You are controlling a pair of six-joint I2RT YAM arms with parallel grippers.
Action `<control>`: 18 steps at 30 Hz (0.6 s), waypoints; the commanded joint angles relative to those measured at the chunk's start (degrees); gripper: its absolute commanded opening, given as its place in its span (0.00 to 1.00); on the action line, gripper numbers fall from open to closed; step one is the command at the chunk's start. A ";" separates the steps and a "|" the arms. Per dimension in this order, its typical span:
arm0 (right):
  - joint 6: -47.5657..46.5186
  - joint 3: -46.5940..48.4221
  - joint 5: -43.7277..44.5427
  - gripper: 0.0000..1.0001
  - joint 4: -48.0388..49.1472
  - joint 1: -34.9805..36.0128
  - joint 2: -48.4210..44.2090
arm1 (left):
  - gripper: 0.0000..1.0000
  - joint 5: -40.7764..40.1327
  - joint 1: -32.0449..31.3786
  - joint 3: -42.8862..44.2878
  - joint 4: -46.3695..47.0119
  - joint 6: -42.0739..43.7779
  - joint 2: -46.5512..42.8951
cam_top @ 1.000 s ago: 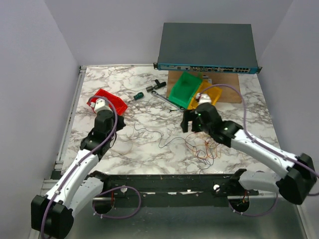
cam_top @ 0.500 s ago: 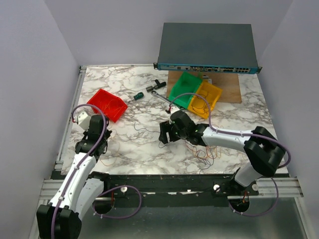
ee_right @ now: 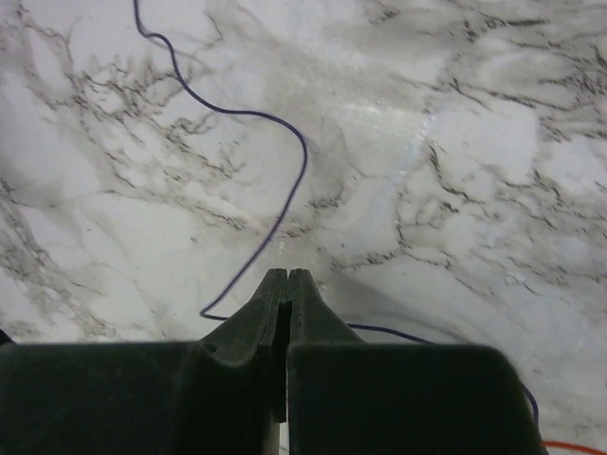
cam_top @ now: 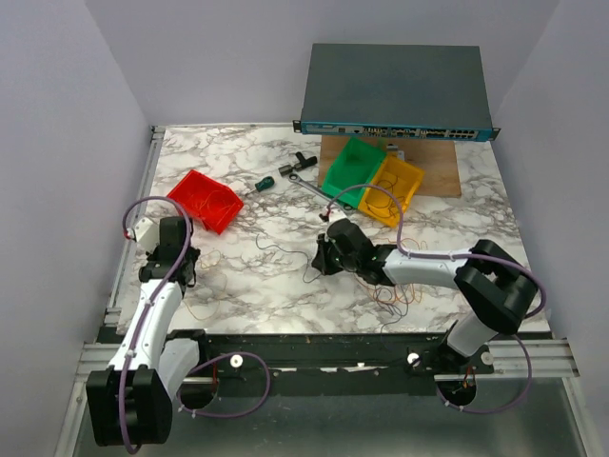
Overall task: Untangle the cables
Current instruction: Pick up the cable at the center of the board.
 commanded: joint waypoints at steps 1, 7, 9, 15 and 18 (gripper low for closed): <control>4.44 -4.39 9.22 0.01 2.70 0.29 -3.92 | 0.48 5.45 1.82 -1.16 5.71 5.29 -2.84; 7.21 -8.86 14.65 0.01 4.93 0.29 -9.00 | 0.73 8.59 2.01 2.05 3.89 9.78 2.41; 7.65 -9.87 14.48 0.01 5.69 0.34 -10.40 | 0.76 9.87 2.01 4.15 1.68 10.64 5.78; 7.69 -11.50 12.39 0.01 7.38 0.33 -12.47 | 0.91 14.43 2.01 7.22 0.11 16.69 12.66; 7.76 -11.77 10.32 0.01 7.99 0.33 -12.46 | 0.98 18.47 1.67 8.50 0.89 21.14 14.90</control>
